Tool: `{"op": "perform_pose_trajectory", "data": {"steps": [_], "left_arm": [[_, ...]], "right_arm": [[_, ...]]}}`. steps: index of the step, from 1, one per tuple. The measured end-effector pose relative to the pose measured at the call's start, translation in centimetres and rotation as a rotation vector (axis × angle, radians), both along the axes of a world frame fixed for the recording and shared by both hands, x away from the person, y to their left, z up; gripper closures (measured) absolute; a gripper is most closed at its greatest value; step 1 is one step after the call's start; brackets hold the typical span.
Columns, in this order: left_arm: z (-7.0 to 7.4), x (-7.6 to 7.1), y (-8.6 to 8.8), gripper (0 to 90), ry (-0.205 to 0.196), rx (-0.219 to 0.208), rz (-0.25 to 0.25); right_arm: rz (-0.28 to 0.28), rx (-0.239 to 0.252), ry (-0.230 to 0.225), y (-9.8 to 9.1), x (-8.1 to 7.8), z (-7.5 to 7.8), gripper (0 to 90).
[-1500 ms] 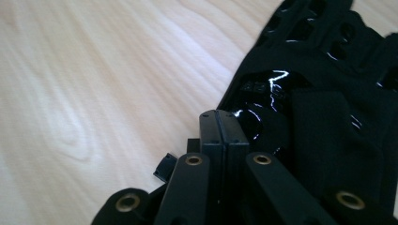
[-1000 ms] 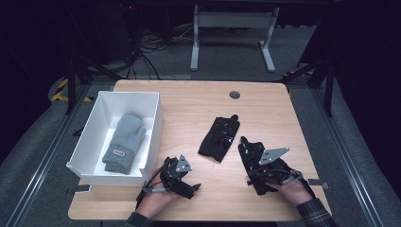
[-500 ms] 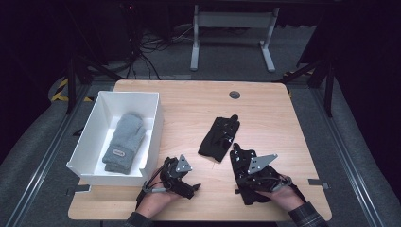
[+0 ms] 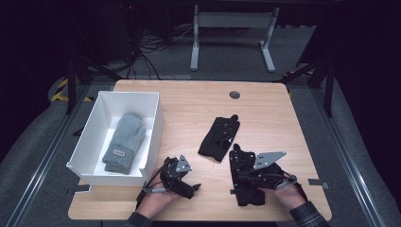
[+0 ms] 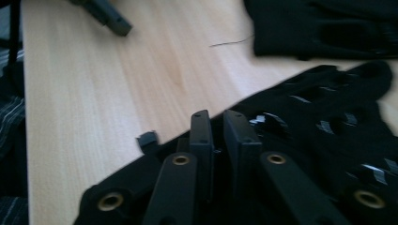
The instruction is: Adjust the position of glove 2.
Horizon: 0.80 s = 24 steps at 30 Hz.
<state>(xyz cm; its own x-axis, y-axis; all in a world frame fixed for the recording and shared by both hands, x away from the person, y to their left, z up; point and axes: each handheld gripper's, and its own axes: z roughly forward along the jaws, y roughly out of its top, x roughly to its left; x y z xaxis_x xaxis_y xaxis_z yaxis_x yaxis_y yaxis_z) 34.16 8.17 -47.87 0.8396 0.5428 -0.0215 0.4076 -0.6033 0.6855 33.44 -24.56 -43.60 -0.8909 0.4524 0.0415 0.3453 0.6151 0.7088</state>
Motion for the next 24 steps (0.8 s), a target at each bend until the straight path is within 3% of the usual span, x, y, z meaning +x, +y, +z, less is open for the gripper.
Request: {"op": "perform_pose_trajectory", "data": {"steps": [5, 11, 18, 24], "left_arm": [[0.0, 0.0, 0.0, 0.0, 0.0, 0.0, 0.0], [0.0, 0.0, 0.0, 0.0, 0.0, 0.001, -0.004], [0.0, 0.1, 0.0, 0.0, 0.001, 0.0, -0.008], [0.1, 0.1, 0.0, 0.1, 0.004, 0.006, -0.004]], "right_arm": [[-0.102, 0.022, -0.045, -2.5, 0.4, 0.4, 54.6], [-0.223, 0.021, -0.057, -6.0, 0.3, -0.2, 38.1], [-0.342, 0.017, -0.076, -9.3, -0.5, -1.3, 25.0], [-0.381, -0.022, -0.095, -9.9, -0.6, -2.2, 18.9]]}}
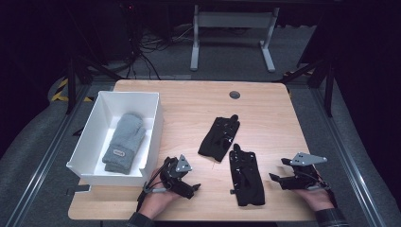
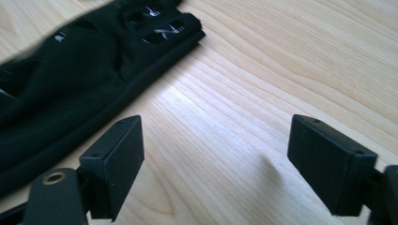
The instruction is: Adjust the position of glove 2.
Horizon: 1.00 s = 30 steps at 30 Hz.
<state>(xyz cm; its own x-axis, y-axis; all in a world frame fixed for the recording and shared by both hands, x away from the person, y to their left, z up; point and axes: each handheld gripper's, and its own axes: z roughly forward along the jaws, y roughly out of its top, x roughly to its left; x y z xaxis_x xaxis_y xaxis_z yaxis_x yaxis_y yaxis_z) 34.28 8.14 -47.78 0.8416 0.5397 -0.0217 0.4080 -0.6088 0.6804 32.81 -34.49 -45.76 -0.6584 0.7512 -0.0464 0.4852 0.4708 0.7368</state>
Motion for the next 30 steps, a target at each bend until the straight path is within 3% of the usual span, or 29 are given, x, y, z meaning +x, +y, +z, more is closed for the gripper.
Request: {"op": "perform_pose_trajectory", "data": {"steps": [6, 7, 8, 12, 19, 21, 22, 26, 30], "left_arm": [[0.4, 0.0, -0.1, 5.6, 0.011, 0.012, 0.001], [0.6, 0.0, -0.2, 14.8, 0.011, 0.016, -0.001], [0.7, 0.1, -0.2, 14.8, 0.015, 0.016, 0.0], [1.4, 0.5, -0.7, 29.2, 0.042, -0.001, -0.002], [2.9, 1.4, -1.5, 67.0, 0.042, -0.032, 0.004], [3.2, 1.7, -1.6, 74.1, 0.051, -0.049, 0.008], [3.4, 2.0, -1.7, 74.1, 0.064, -0.063, 0.015], [4.0, 3.0, -1.9, 89.3, 0.084, -0.077, 0.024], [4.5, 4.1, -2.3, 90.0, 0.088, -0.077, 0.036]], "right_arm": [[-0.012, -0.025, 0.008, 0.1, 0.2, -0.8, 14.5], [-0.016, -0.012, 0.014, 0.0, 0.3, -1.0, 11.1], [-0.016, -0.012, 0.014, 0.0, 0.3, -1.0, 11.1], [-0.013, 0.003, 0.026, -0.1, 0.5, -1.2, 8.6], [-0.012, 0.003, 0.027, -0.1, 0.5, -1.2, 8.4], [-0.012, 0.002, 0.027, -0.1, 0.5, -1.2, 8.4], [-0.011, 0.0, 0.026, -0.1, 0.5, -1.2, 8.4], [-0.012, 0.0, 0.027, -0.1, 0.4, -1.2, 8.4], [-0.014, -0.001, 0.027, -0.1, 0.4, -1.2, 8.3]]}}
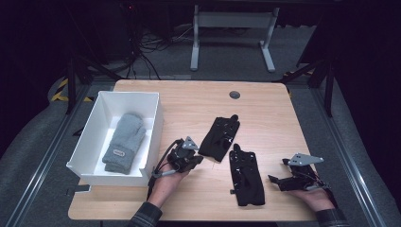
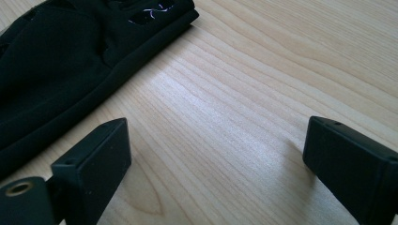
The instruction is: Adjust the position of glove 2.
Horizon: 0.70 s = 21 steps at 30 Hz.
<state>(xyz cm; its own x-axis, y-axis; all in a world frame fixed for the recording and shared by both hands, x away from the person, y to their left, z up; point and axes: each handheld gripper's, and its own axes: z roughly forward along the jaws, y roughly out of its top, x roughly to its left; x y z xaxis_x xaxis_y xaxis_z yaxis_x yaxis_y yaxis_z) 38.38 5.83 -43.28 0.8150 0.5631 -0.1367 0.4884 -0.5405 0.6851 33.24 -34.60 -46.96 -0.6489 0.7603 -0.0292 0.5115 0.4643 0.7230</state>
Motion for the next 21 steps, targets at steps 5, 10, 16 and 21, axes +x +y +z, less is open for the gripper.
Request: {"op": "perform_pose_trajectory", "data": {"steps": [5, 10, 16, 21], "left_arm": [[0.4, 2.0, -1.0, 90.0, -0.008, -0.018, 0.012], [0.6, 3.7, -2.3, 90.0, -0.017, -0.03, 0.004], [0.1, 6.2, -4.6, 90.0, -0.013, -0.041, -0.018], [-0.8, 7.3, -6.1, 90.0, -0.008, -0.014, -0.02]], "right_arm": [[0.001, 0.001, 0.0, 0.0, 0.0, 0.0, 8.3], [0.001, 0.001, 0.0, 0.0, 0.0, 0.0, 8.3], [0.001, 0.002, 0.0, 0.0, 0.0, 0.0, 8.3], [0.001, 0.0, 0.0, -0.1, 0.0, 0.0, 8.3]]}}
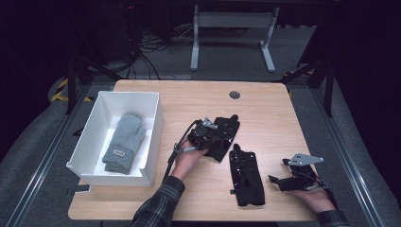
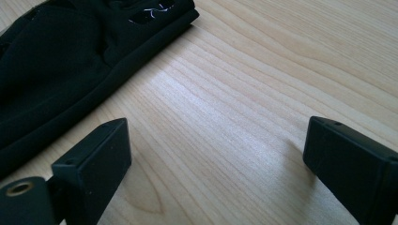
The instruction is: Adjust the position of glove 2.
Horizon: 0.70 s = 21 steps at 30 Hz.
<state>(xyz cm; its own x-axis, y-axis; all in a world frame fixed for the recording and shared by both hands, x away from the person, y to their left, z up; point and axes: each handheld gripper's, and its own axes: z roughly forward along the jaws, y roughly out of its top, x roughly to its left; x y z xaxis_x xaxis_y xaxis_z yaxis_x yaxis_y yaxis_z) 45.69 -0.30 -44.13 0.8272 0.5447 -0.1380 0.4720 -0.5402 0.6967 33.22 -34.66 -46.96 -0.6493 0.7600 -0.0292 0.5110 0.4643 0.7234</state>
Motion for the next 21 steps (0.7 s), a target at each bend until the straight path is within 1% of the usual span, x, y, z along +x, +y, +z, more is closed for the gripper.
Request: {"op": "perform_pose_trajectory", "data": {"steps": [1, 4, 5, 7, 10, 12, 14, 18, 19, 21], "left_arm": [[-0.3, 0.2, -0.2, 90.0, -0.001, -0.004, 0.007], [-1.2, 0.8, -0.4, 90.0, 0.022, 0.02, 0.012], [-1.5, 0.9, -0.4, 90.0, 0.029, 0.004, 0.01], [-1.5, 1.1, -0.4, 90.0, 0.032, -0.006, 0.012], [-1.4, 0.9, -0.4, 90.0, 0.031, 0.007, 0.01], [-1.4, 0.6, -0.2, 90.0, 0.029, 0.017, 0.01], [-1.4, 0.3, 0.2, 90.0, 0.036, 0.016, 0.012], [-1.6, -0.8, 1.4, 90.0, 0.058, -0.01, 0.006], [-1.5, -1.0, 1.6, 90.0, 0.064, -0.01, 0.008], [-1.4, -1.7, 2.1, 90.0, 0.068, 0.004, 0.0]], "right_arm": [[0.0, 0.0, 0.0, 0.0, 0.0, 0.0, 8.3], [0.001, -0.001, 0.0, 0.0, 0.0, 0.0, 8.3], [0.0, -0.001, 0.0, 0.0, 0.0, 0.0, 8.3], [0.0, 0.0, 0.0, 0.0, 0.0, 0.0, 8.3], [0.0, 0.0, 0.0, 0.0, 0.0, 0.0, 8.3], [0.001, 0.0, 0.0, 0.0, 0.0, 0.0, 8.3], [0.0, 0.0, 0.0, 0.0, 0.0, 0.0, 8.3], [0.0, 0.0, 0.0, 0.0, 0.0, 0.0, 8.3], [0.0, 0.0, 0.0, 0.0, 0.0, 0.0, 8.3], [0.0, -0.001, 0.0, 0.0, 0.0, 0.0, 8.3]]}}
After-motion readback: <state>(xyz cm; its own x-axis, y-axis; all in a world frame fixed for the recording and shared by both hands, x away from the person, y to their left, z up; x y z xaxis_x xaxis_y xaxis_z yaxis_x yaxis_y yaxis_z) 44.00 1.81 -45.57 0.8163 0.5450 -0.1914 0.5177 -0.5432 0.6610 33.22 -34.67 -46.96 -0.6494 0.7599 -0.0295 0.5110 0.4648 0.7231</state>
